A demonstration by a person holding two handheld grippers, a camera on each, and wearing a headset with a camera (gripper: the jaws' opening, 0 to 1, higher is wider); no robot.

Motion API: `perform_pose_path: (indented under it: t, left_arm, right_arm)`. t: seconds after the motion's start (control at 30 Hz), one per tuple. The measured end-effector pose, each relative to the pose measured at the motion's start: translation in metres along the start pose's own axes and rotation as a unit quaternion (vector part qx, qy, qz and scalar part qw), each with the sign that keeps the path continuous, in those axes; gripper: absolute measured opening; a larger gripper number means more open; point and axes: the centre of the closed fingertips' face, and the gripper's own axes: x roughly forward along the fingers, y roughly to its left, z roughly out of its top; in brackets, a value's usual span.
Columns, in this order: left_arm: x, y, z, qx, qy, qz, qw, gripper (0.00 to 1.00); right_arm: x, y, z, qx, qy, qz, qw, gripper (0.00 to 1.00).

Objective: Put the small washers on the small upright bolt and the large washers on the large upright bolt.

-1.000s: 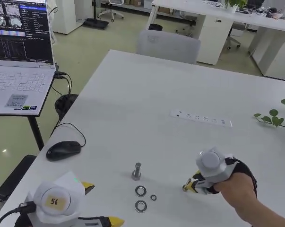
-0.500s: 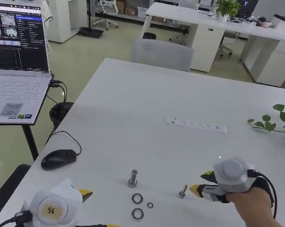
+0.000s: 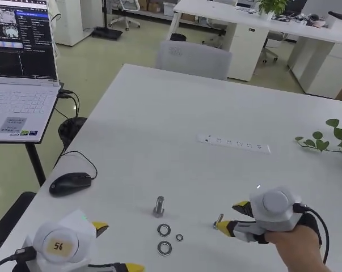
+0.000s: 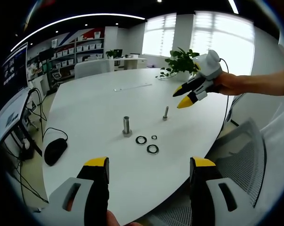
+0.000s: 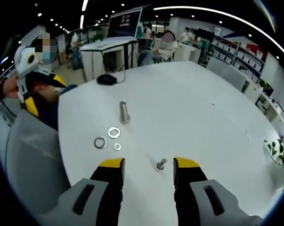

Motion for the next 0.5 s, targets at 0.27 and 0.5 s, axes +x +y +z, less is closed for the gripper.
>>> perform_pose_path:
  t: [0.27,0.5]
  left_arm:
    - [-0.001,0.0,-0.002,-0.002,0.0,0.001,1.0,0.69]
    - [-0.001,0.0,-0.003,-0.005,-0.001,0.002,1.0,0.69]
  right_arm:
    - [0.015,0.029,0.011,0.019,-0.023,0.043,0.9986,0.44]
    - [0.029,0.046,0.009,0.024,-0.017,0.07,0.9971,0.43]
